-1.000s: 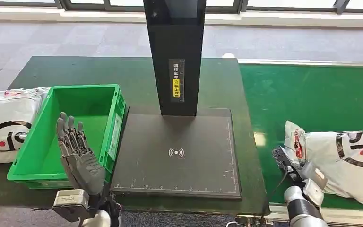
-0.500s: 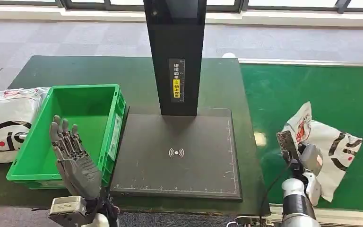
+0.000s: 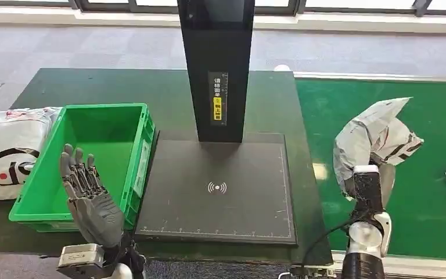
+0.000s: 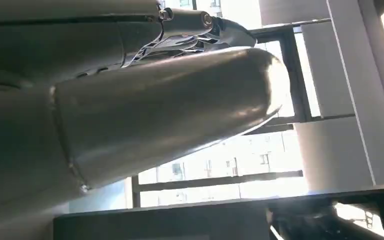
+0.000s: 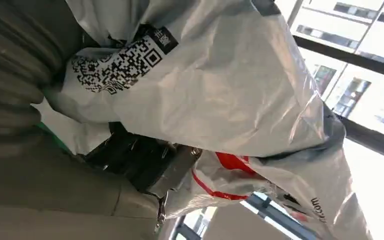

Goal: Moved the parcel from conveyor to table for the left to box.

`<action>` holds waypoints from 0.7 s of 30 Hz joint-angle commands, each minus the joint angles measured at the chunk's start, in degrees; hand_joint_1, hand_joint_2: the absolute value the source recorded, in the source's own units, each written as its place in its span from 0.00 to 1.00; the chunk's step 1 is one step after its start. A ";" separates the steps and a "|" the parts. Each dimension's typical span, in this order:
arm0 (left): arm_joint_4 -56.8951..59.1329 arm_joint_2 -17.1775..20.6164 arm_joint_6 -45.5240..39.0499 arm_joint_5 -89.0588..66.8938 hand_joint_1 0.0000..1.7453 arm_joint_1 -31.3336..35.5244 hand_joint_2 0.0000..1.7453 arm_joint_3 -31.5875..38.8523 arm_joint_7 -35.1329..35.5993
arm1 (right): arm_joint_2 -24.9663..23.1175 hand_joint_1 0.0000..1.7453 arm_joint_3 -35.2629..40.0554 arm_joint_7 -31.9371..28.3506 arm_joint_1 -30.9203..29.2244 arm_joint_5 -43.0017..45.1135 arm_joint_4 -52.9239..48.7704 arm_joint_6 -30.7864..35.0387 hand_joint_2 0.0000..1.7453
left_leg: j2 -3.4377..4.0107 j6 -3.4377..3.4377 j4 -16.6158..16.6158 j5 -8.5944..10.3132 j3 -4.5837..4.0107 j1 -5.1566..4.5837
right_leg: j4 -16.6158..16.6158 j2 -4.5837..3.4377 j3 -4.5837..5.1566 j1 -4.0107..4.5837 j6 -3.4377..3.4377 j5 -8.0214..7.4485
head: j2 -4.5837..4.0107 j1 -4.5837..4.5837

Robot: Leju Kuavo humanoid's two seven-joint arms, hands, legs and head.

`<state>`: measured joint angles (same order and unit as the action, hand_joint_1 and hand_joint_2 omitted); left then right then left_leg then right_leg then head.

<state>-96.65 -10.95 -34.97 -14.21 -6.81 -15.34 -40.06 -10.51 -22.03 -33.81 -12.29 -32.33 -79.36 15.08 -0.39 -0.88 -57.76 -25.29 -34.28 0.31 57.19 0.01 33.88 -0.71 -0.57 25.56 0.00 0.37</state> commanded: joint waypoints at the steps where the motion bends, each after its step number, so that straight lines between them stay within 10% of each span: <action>1: 3.10 1.85 1.68 1.09 0.00 1.68 0.00 -0.01 0.06 | -1.45 1.00 6.39 -5.11 1.21 5.91 -4.39 -7.53 1.00 | 0.22 0.02 0.13 -0.04 0.19 0.01 | -0.15 -0.18 -0.14 0.02 0.04 -0.04 | 0.00 0.00; 9: 9.69 1.47 4.87 2.30 0.00 8.80 0.00 -1.02 0.06 | -2.42 1.00 36.50 -1.23 -4.78 2.38 7.09 -12.59 1.00 | 0.63 -0.07 0.12 -0.01 0.19 -0.01 | -0.02 -0.61 0.09 0.00 0.11 -0.15 | 0.00 0.00; 21: 9.45 0.67 5.21 1.39 0.00 8.81 0.00 0.24 0.18 | -2.15 1.00 42.75 5.19 -12.06 -2.05 25.43 -13.57 1.00 | 0.24 -0.12 0.19 0.13 0.24 0.10 | -0.08 -0.22 -0.12 0.11 0.14 -0.09 | 0.00 0.00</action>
<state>-91.03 -10.97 -29.97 -12.57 0.32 -15.37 -40.04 -14.05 12.62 -31.61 -18.04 -32.59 -67.58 3.80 -0.41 -1.05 -57.73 -25.13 -34.29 0.41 57.30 0.00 33.94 -0.62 -0.43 25.53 0.00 0.37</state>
